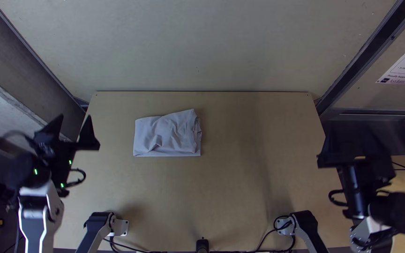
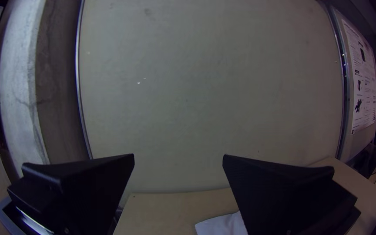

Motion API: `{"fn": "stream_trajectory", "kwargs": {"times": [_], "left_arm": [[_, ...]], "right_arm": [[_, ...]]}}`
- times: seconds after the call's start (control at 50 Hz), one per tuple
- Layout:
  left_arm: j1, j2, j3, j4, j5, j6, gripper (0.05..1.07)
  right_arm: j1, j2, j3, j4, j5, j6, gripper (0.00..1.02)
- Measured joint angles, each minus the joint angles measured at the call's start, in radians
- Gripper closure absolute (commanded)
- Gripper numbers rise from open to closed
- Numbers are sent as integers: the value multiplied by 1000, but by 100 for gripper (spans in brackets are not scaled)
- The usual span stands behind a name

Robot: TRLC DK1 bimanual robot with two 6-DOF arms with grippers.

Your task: Fold the t-shirt

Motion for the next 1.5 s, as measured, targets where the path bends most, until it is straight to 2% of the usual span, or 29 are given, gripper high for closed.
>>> {"fn": "stream_trajectory", "kwargs": {"times": [0.26,0.38,0.52,0.68,0.78,0.88,1.0,1.5], "left_arm": [[0,-350,-335,85,0,2,10],[0,-473,-492,109,0,2,10],[0,-495,-619,137,-4,2,10],[0,-496,-748,227,-4,3,10],[0,-496,-831,215,-4,26,10],[-3,-495,-840,159,11,91,10],[0,-500,-838,150,16,121,10],[0,-500,-838,149,16,130,10]], "right_arm": [[0,-290,-289,21,0,-8,3],[0,-363,-443,102,0,-11,3],[0,-372,-605,159,0,-6,3],[6,-372,-766,211,0,39,3],[11,-373,-840,221,0,57,3],[8,-362,-874,214,-1,72,3],[-2,-360,-874,215,-2,87,3],[-2,-370,-880,230,-4,87,3]]}}
